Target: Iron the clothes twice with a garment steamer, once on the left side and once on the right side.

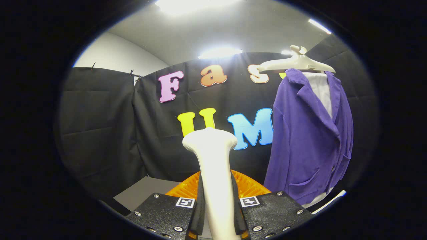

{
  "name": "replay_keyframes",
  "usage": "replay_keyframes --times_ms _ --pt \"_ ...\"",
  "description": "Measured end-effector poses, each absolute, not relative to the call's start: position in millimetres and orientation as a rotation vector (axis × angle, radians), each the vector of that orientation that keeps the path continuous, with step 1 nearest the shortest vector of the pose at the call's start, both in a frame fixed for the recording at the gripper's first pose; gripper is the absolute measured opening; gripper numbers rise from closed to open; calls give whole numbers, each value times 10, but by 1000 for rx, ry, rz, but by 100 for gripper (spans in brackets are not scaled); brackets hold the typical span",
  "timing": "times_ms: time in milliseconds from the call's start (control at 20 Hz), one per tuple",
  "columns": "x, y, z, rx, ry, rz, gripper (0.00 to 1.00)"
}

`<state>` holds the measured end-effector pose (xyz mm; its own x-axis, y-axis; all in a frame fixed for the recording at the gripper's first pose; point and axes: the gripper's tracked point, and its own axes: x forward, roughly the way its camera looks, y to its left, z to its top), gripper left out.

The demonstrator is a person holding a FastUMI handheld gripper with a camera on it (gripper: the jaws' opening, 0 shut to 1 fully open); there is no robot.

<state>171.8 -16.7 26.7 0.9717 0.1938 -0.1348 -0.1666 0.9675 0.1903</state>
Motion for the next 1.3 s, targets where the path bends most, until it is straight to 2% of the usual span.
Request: replay_keyframes --times_ms 700,1000,1300 --pt "1717 -1631 1034 194 -35 -3 34" --pt "1896 -2116 1085 172 -86 -127 35" --pt "2131 -2417 869 154 -55 -195 35"
